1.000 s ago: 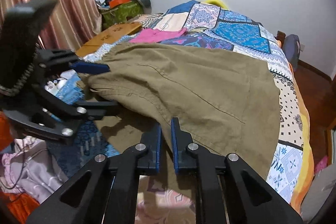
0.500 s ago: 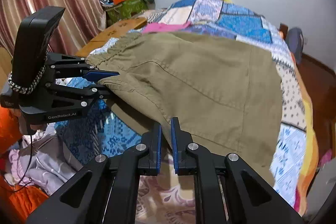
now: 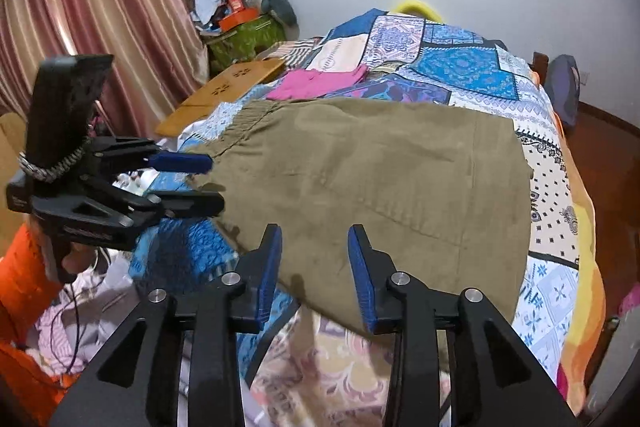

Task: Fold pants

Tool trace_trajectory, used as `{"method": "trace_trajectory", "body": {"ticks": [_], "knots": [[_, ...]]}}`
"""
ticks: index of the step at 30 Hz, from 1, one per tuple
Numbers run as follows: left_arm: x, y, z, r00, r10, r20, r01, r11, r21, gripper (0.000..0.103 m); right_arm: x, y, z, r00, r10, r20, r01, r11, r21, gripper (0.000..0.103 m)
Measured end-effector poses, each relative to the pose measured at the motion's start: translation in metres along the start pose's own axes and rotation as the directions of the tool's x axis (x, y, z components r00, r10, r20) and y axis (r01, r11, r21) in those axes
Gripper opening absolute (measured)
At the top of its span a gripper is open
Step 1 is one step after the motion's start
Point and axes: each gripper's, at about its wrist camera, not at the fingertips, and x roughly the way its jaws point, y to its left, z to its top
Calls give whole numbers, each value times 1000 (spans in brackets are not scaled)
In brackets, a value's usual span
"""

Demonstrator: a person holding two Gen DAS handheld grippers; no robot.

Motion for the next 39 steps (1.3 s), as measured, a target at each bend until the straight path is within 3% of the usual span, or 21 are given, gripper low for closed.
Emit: {"method": "trace_trajectory", "body": {"ticks": [5, 9, 14, 16, 19, 23, 26, 32, 36, 39], "knots": [[43, 4, -12, 991, 95, -92, -95, 995, 5, 67, 37, -17, -13, 994, -22, -110, 29, 998, 58, 32], [37, -3, -27, 988, 151, -39, -147, 986, 81, 67, 24, -29, -26, 994, -56, -96, 62, 997, 55, 32], [18, 18, -29, 985, 170, 0, -170, 985, 15, 65, 4, -58, -42, 987, -115, -109, 129, 983, 129, 33], [16, 26, -29, 987, 158, 1, -158, 987, -22, 54, -2, -69, -51, 974, -184, -132, 202, 970, 134, 33], [16, 32, -31, 987, 158, 1, -158, 986, -58, 49, -11, -89, -63, 978, -161, -134, 189, 953, 238, 48], [19, 29, -33, 983, 185, 5, -185, 981, -52, 49, -17, -95, -76, 958, -245, -150, 277, 927, 252, 48], [23, 28, -33, 982, 191, -3, -191, 981, -39, 49, -20, -105, -85, 969, -196, -152, 236, 915, 326, 48], [5, 37, -19, 991, 135, -11, -135, 988, -78, 49, -33, -102, -70, 970, -210, -127, 240, 919, 314, 48], [-10, 56, 2, 968, 246, 55, -238, 964, -116, 59, -45, -99, -49, 969, -237, -64, 245, 923, 297, 51], [-9, 78, 22, 961, 270, 53, -259, 953, -159, 59, -51, -97, -29, 971, -238, -17, 234, 933, 275, 51]]}}
